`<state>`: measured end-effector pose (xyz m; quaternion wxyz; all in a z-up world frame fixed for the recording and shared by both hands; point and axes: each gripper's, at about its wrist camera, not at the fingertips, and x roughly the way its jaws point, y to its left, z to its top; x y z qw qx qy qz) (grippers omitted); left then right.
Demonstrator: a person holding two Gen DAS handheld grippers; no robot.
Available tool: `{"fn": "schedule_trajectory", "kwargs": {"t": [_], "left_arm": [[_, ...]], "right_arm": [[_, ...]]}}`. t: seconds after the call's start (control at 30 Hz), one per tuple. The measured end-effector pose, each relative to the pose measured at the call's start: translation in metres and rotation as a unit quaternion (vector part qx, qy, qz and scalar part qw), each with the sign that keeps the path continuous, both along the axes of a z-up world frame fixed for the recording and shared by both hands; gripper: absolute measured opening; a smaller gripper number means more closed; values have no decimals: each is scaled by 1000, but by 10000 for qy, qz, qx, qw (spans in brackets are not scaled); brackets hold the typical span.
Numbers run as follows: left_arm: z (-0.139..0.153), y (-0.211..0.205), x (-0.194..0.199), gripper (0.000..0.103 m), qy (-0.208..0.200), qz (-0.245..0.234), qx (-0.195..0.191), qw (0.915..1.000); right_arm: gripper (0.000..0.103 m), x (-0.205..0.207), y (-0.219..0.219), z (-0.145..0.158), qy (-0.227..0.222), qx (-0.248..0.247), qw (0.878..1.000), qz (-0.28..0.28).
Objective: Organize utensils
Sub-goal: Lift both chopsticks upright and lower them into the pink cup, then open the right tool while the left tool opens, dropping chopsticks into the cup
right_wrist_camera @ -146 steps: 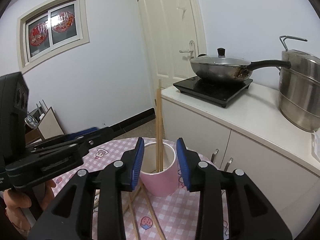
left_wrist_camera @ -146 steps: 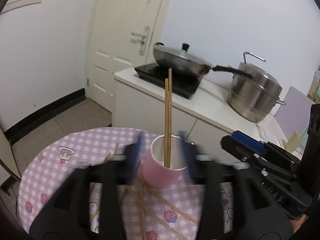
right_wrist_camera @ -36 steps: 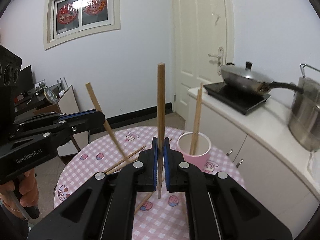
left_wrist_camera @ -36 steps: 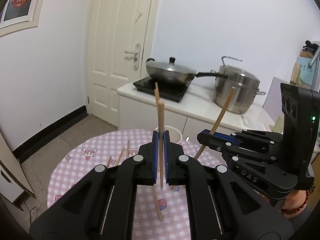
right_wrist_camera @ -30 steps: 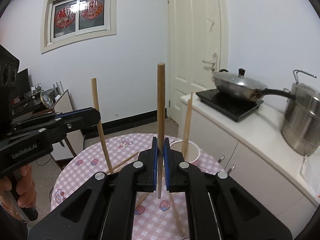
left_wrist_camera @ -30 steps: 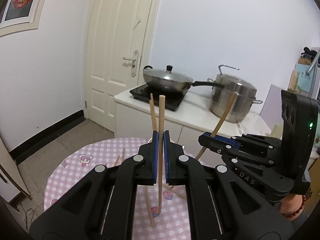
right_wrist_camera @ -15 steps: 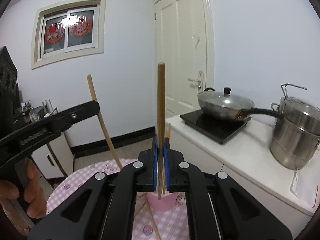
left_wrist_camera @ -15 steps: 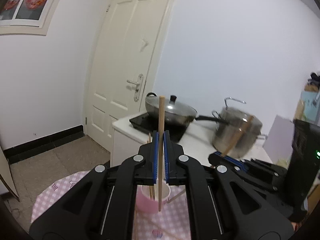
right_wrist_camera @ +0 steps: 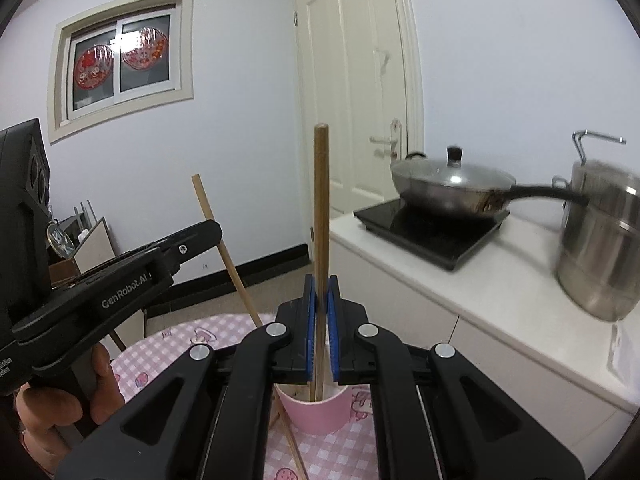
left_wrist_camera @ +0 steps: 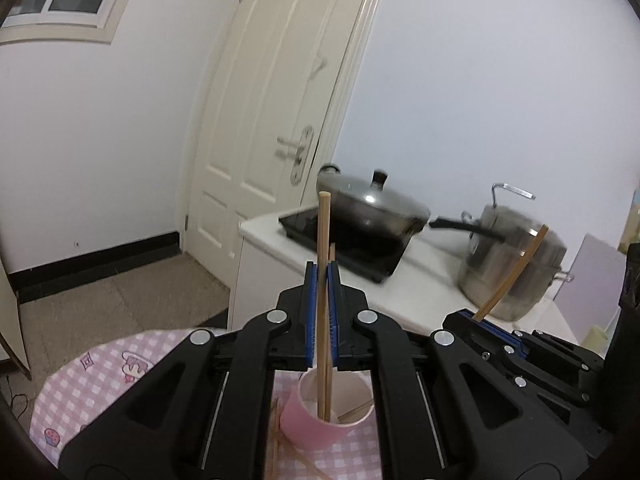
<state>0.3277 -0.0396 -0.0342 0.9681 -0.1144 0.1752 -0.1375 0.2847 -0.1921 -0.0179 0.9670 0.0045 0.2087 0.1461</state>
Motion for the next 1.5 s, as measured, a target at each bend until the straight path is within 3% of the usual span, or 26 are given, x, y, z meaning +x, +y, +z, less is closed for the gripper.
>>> {"fn": "schedule_trajectory", "kwargs": {"t": [0.37,1.0,1.2,1.5], "left_arm": [[-39,2,11,6,438,-17,191,9989],[-48,1,11,7,934,-266,379,9946],[-43,1,4,7,1015,-366,367,9935],[-24,-3,-21,7,875,-525,557,9932]], "right_arm": [[5,7,-6,-29,374,150,9992,-56],[9,14,-8,-43,655,35,9976,-210],[24,7,-8,-35,592,40,9979,-243],[32,-13,-8,-19,434,64,9987,-253]]}}
